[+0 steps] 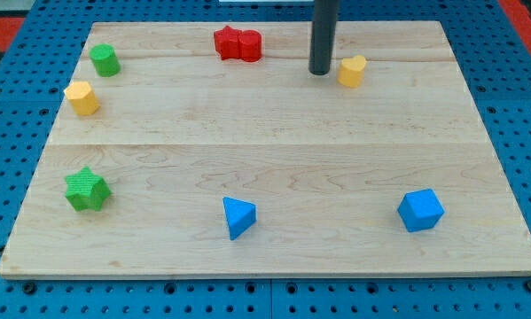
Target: Move the yellow heart to diagonally right side of red circle
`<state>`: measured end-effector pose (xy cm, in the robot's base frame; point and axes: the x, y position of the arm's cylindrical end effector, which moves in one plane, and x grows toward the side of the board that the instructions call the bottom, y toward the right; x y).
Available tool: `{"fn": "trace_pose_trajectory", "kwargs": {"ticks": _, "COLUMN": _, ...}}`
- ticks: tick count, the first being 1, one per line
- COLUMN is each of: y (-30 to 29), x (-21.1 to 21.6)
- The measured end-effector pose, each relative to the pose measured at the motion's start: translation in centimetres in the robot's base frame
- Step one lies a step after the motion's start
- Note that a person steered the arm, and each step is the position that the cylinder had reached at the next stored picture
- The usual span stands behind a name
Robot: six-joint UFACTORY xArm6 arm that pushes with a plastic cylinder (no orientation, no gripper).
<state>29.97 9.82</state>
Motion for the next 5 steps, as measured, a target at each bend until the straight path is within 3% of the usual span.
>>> {"fn": "trace_pose_trajectory", "kwargs": {"ticks": 1, "y": 5.4, "x": -3.6}}
{"fn": "trace_pose_trajectory", "kwargs": {"ticks": 2, "y": 10.9, "x": -4.2}}
{"fn": "trace_pose_trajectory", "kwargs": {"ticks": 3, "y": 12.1, "x": -0.4}}
{"fn": "trace_pose_trajectory", "kwargs": {"ticks": 5, "y": -5.1, "x": 1.1}}
